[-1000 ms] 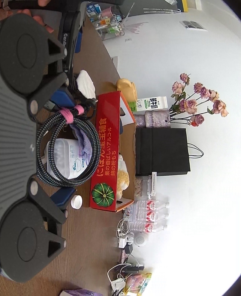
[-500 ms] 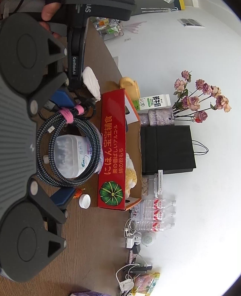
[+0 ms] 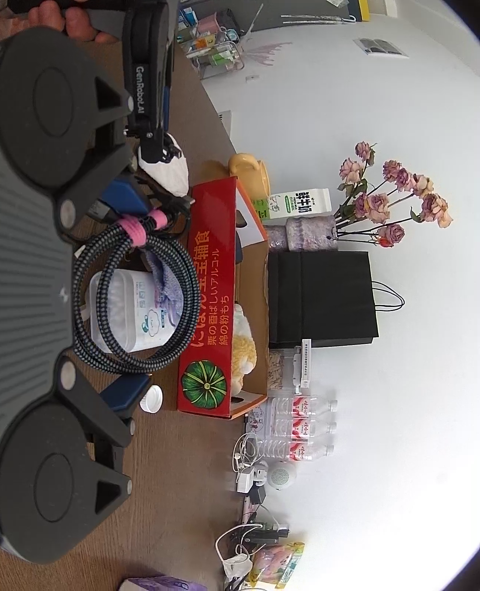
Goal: Organize objects
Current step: 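Carry the braided cable to the red box with the right tool while the left tool carries the black cable, then lower both cables into the red box and open both tools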
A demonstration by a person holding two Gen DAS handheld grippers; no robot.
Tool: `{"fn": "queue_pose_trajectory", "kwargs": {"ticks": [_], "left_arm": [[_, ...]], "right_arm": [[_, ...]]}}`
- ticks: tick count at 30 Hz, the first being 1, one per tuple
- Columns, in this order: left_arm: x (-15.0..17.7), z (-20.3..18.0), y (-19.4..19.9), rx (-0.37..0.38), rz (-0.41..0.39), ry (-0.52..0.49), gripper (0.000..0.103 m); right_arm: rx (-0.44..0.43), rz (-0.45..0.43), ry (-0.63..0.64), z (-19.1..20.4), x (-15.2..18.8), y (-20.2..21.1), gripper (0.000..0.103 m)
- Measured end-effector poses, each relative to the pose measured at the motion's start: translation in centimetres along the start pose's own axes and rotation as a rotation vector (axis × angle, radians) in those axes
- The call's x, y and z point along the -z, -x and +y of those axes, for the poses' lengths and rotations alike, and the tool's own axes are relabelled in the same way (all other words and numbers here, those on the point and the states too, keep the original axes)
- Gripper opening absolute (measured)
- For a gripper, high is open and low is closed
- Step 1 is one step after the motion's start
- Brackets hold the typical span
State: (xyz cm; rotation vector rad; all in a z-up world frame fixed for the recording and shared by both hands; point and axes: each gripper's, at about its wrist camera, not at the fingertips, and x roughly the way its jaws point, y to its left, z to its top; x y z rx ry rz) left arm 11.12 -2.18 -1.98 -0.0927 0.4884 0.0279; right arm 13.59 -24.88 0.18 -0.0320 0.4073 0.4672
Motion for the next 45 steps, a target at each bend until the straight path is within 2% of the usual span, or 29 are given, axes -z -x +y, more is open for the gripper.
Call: {"fn": "queue_pose_trajectory", "kwargs": {"ticks": [11,22,31,39,45], "left_arm": [[-5.2,-0.3,-0.9,0.019,-0.126,-0.02,0.039],[-10.8,0.4,-5.4,0.006,-0.198,-0.038,0.039],[-13.2,1.0,-11.2,0.0,-0.176,-0.021,0.039],[-15.1,2.2,-16.6,0.02,-0.116,0.014,0.039],[-15.5,2.3,-20.2,0.005,-0.054,0.009,0.039]], "right_arm": [[0.003,-0.072,0.062,0.7,-4.5,-2.6,0.091],[0.015,-0.096,0.135,0.4,-9.8,-8.7,0.091],[0.014,-0.057,0.174,0.0,-12.5,-15.8,0.091],[-0.012,0.002,0.166,-1.7,-13.8,-21.7,0.091],[-0.045,0.045,0.134,-2.8,-13.9,-24.8,0.091]]}}
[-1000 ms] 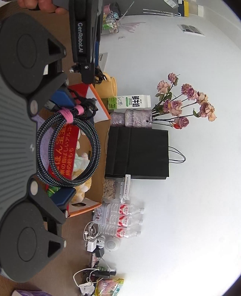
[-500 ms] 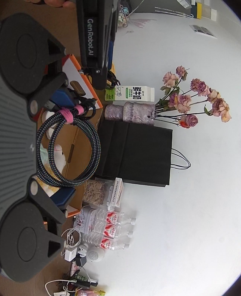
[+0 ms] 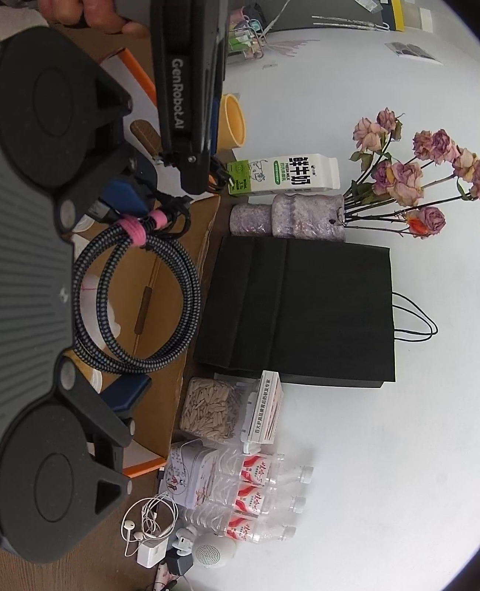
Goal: Organize objects
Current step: 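Lower both cables into the red box and open both tools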
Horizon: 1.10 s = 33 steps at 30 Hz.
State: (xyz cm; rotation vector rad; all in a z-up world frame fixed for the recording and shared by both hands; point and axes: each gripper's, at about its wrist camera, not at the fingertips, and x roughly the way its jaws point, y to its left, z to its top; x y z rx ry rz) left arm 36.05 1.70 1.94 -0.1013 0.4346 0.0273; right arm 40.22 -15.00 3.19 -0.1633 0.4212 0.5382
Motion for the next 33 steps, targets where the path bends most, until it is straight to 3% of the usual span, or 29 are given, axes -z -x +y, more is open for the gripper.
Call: {"fn": "queue_pose_trajectory", "kwargs": {"ticks": [4,5,6,8,11,23,33], "left_arm": [[0.5,0.4,-0.5,0.001,0.008,0.012,0.04],[0.6,0.3,-0.5,0.002,0.005,0.008,0.048],[0.8,0.2,-0.5,-0.003,0.004,0.001,0.073],[1.0,-0.1,-0.4,-0.025,-0.018,-0.013,0.103],[1.0,-0.5,0.2,-0.041,-0.049,-0.031,0.103],[0.7,0.1,0.7,-0.043,-0.051,-0.003,0.103],[0.4,0.4,4.9,-0.026,-0.077,0.009,0.103]], "right_arm": [[0.005,0.02,0.016,0.1,0.7,-0.8,0.091],[0.008,0.025,0.014,0.2,0.9,-1.0,0.092],[0.014,0.032,0.008,0.1,1.1,-1.2,0.092],[0.018,0.042,-0.007,-0.1,1.3,-1.5,0.095],[0.042,0.016,-0.041,-0.6,1.2,-1.2,0.103],[0.047,0.008,-0.06,-1.1,1.0,-0.6,0.103],[0.082,-0.058,-0.08,-1.6,0.7,3.8,0.103]]}}
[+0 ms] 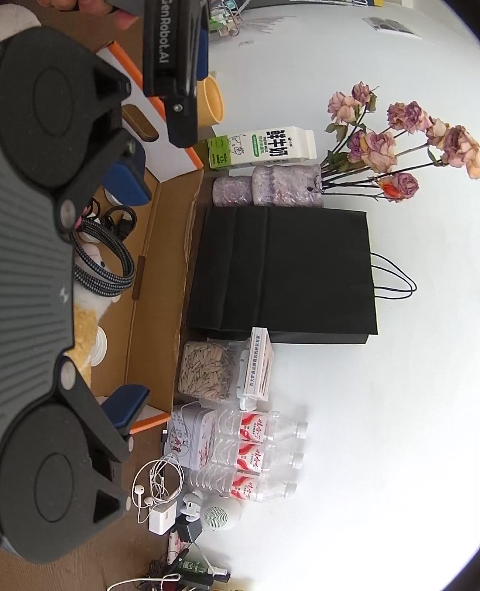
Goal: Organize objects
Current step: 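Withdraw both open tools from the box back over the table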
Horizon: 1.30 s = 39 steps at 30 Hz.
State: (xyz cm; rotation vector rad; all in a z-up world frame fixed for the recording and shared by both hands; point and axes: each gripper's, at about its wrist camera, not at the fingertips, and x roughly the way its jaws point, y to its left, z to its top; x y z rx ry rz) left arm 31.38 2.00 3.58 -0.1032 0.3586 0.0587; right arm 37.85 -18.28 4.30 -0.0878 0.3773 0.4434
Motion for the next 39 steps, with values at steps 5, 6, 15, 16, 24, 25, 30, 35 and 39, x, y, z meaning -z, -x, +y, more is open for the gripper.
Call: {"fn": "queue_pose_trajectory", "kwargs": {"ticks": [5,6,15,16,24,25,30,35,39], "left_arm": [[1.0,-0.1,3.1,0.007,0.006,-0.004,0.103],[1.3,-0.1,3.8,0.013,0.009,-0.004,0.103],[3.8,0.1,9.4,0.025,0.026,-0.019,0.103],[4.0,0.2,9.9,0.024,0.028,-0.02,0.103],[6.2,0.4,13.1,0.025,0.055,-0.037,0.103],[6.6,0.5,13.4,0.023,0.06,-0.038,0.103],[8.5,0.8,14.8,0.014,0.077,-0.043,0.103],[10.2,0.9,16.4,0.026,0.085,-0.063,0.103],[11.3,1.1,17.1,0.026,0.104,-0.062,0.103]], "right_arm": [[0.011,-0.019,-0.03,-0.3,0.4,3.5,0.103],[0.013,-0.018,-0.034,-0.2,0.6,4.2,0.103],[0.019,-0.009,-0.021,1.2,3.9,11.1,0.103],[0.019,-0.004,-0.018,1.4,4.3,11.8,0.103],[0.027,0.039,-0.009,2.3,7.3,15.8,0.103],[0.028,0.045,-0.007,2.3,7.6,16.1,0.103],[0.028,0.078,0.009,2.7,9.4,17.7,0.103],[0.017,0.115,0.041,3.1,11.2,19.0,0.1],[0.002,0.144,0.037,3.2,12.7,19.9,0.087]]}}
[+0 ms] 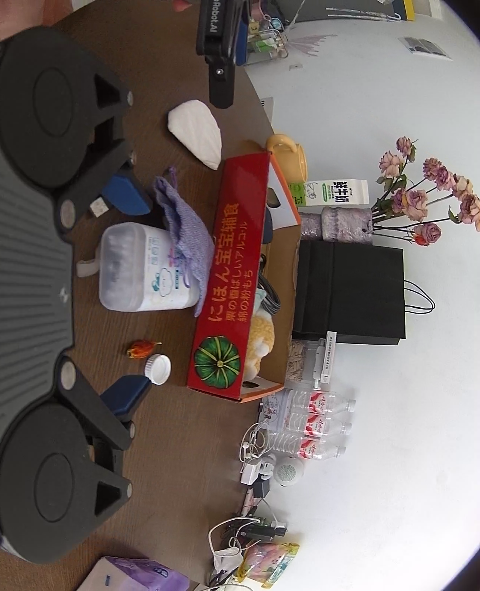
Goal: Organize objects
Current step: 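Withdraw both open tools from the box back over the table, then grasp the white wipes pack with the right tool while the left tool approaches a small black cable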
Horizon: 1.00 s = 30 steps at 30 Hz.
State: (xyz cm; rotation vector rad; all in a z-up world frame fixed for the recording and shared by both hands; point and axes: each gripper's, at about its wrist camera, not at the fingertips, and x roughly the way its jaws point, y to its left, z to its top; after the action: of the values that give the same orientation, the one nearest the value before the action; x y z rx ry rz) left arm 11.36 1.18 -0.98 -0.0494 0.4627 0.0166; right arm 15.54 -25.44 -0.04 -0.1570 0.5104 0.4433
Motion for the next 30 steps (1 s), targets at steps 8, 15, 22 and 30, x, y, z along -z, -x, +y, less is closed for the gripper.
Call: {"fn": "queue_pose_trajectory", "kwargs": {"ticks": [8,15,22,30], "left_arm": [[1.7,0.5,0.8,-0.001,0.038,0.022,0.103],[2.5,0.9,1.1,0.008,0.061,0.037,0.103],[2.6,0.3,0.9,0.029,0.069,0.029,0.103],[3.1,-1.6,-0.1,0.076,0.107,-0.014,0.103]], "right_arm": [[-0.041,0.075,-0.007,0.5,2.1,-0.8,0.04],[-0.04,0.096,-0.026,0.7,2.4,-2.6,0.024],[-0.057,0.064,0.005,1.7,2.6,-2.1,0.005],[-0.079,-0.118,-0.05,1.1,0.9,1.6,0.003]]}}
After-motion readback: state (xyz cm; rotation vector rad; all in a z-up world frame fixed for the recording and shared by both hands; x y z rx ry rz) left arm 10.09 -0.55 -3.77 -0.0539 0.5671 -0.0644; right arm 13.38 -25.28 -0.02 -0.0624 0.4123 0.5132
